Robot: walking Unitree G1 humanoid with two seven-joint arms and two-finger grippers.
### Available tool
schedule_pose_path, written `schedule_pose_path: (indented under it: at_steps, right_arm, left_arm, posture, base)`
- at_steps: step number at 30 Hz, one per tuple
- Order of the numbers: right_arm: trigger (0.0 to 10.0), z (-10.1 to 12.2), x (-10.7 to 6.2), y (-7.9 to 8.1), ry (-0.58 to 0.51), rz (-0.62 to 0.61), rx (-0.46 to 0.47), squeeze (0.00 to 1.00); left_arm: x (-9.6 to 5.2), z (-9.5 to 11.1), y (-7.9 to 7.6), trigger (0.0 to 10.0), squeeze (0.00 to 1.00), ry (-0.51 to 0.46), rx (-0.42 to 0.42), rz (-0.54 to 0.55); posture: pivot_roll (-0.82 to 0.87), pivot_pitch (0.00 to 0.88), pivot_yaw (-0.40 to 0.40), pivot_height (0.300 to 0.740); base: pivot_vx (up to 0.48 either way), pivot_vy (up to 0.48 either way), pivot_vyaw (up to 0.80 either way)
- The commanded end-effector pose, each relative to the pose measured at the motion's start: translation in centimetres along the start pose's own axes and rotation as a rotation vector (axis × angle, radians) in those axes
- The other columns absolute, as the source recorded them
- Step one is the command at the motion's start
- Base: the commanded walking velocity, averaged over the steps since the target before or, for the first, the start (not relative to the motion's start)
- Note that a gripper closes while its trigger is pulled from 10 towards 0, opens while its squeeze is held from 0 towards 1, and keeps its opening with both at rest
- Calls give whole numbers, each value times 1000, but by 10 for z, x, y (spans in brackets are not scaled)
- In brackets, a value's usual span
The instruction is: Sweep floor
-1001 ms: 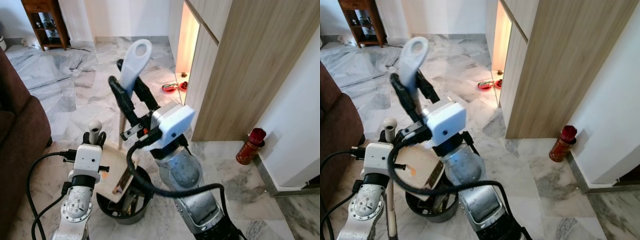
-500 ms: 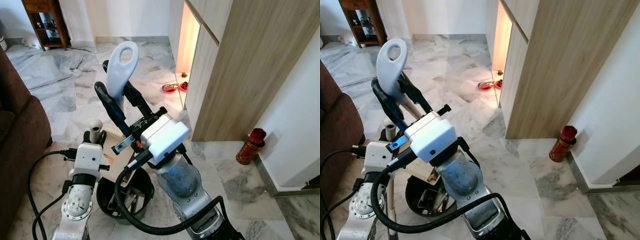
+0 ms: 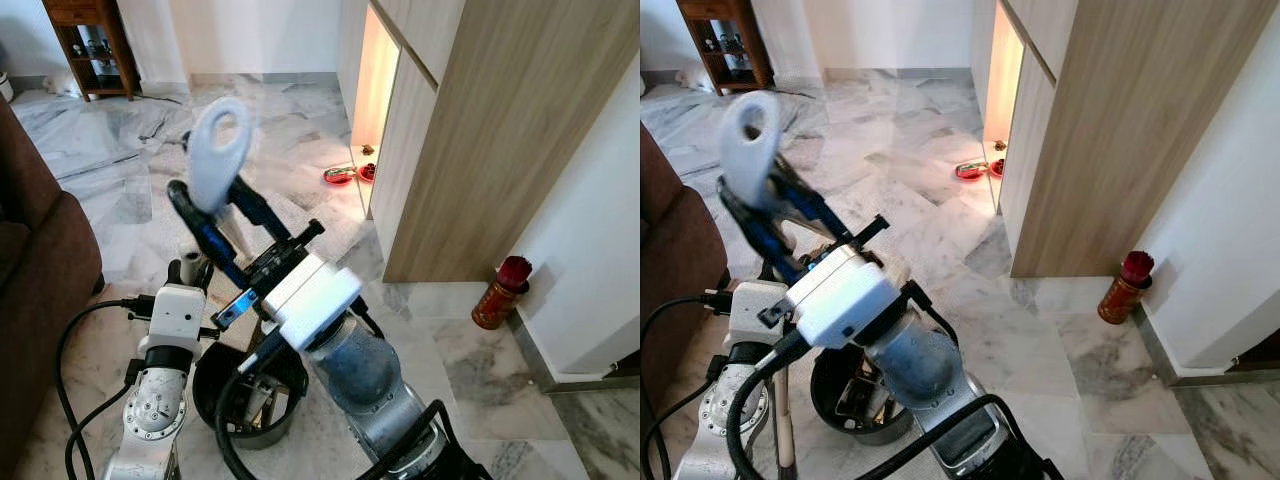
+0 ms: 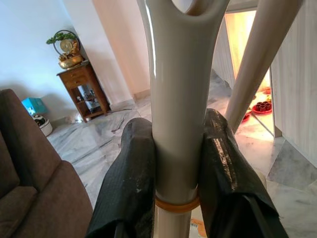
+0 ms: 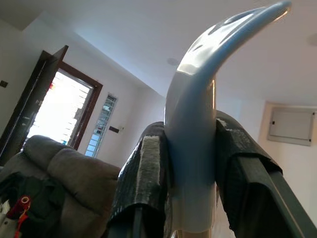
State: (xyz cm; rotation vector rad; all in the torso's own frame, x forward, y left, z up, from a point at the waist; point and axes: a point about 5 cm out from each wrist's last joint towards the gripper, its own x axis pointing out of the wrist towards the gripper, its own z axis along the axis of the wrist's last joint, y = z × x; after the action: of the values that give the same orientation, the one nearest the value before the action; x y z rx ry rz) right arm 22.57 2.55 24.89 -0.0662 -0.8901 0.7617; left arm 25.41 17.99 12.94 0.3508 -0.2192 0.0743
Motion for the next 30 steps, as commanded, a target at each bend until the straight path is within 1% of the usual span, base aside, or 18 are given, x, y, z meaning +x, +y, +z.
schedule_pose_path:
  at_steps: [1, 5, 8, 9, 11, 12, 16, 17, 19, 20, 21, 22, 23, 24, 25, 26, 28, 30]
  right_arm:
    - [10000, 11, 5, -3, -67, -25, 11, 0]
    - [10000, 7, 4, -6, -50, -37, 0, 0]
    - [10000, -1, 2, -17, -9, -72, -39, 0]
    - [10000, -1, 2, -17, -9, -72, -39, 0]
    - [10000, -7, 0, -29, 19, -98, -75, 0]
    - [10000, -7, 0, -29, 19, -98, -75, 0]
    - [10000, -33, -16, -80, 200, -241, -312, 0]
    - [10000, -36, -18, -87, 228, -263, -348, 0]
    - [10000, -39, -26, -103, 260, -315, -377, 0]
    - [10000, -39, -26, -103, 260, -315, -377, 0]
    - [10000, -41, -30, -111, 277, -349, -379, 0]
    - [10000, -41, -30, -111, 277, -349, -379, 0]
    - [10000, -45, -37, -123, 311, -390, -402, 0]
    - [10000, -45, -37, -123, 311, -390, -402, 0]
    - [10000, -48, -48, -137, 345, -438, -434, 0]
    - [10000, -48, -48, -137, 345, -438, -434, 0]
    - [10000, -53, -60, -151, 397, -493, -462, 0]
    - [10000, -55, -65, -155, 418, -515, -470, 0]
  left_arm:
    - [4, 6, 0, 10000, 0, -42, 11, -4]
    - [3, 6, -1, 10000, 0, -43, 10, -10]
    - [4, 6, -1, 10000, 0, -46, 9, -11]
    - [4, 6, -1, 10000, 0, -46, 9, -11]
    - [4, 6, -1, 10000, 0, -47, 10, -12]
    - [4, 6, -1, 10000, 0, -47, 10, -12]
    - [4, 6, -2, 10000, 0, -47, 8, -11]
    - [3, 6, -2, 10000, 0, -47, 7, -11]
    - [3, 7, -2, 10000, 0, -49, 2, -8]
    - [3, 7, -2, 10000, 0, -49, 2, -8]
    - [3, 7, -2, 10000, 0, -50, 1, -8]
    - [3, 7, -2, 10000, 0, -50, 1, -8]
    - [3, 7, -2, 10000, 0, -50, 1, -8]
    - [3, 7, -2, 10000, 0, -50, 1, -8]
    - [3, 7, -1, 10000, 0, -51, 0, -8]
    - [3, 7, -1, 10000, 0, -51, 0, -8]
    - [3, 7, -1, 10000, 0, -50, -3, -15]
    - [3, 7, -1, 10000, 0, -49, -5, -19]
  posture:
    - [21, 36, -6, 740]
    - [22, 28, -7, 740]
    - [22, 25, -8, 740]
    - [22, 25, -8, 740]
    - [20, 26, -9, 740]
    - [20, 26, -9, 740]
    - [10, 32, -10, 740]
    - [10, 32, -10, 740]
    - [9, 33, -11, 740]
    - [9, 33, -11, 740]
    - [6, 36, -10, 740]
    - [6, 36, -10, 740]
    - [6, 38, -10, 740]
    - [6, 38, -10, 740]
    - [5, 39, -10, 740]
    - [5, 39, -10, 740]
    - [5, 39, -9, 740]
    - [5, 39, -9, 740]
  base:
    - [0, 0, 0]
    - [0, 0, 0]
    - [0, 0, 0]
    - [0, 0, 0]
    - [0, 0, 0]
    - [0, 0, 0]
    - [0, 0, 0]
    - [0, 0, 0]
    - [0, 0, 0]
    - [0, 0, 0]
    - [0, 0, 0]
    - [0, 0, 0]
    - [0, 0, 0]
    - [0, 0, 0]
    - [0, 0, 0]
    - [0, 0, 0]
    - [0, 0, 0]
    - [0, 0, 0]
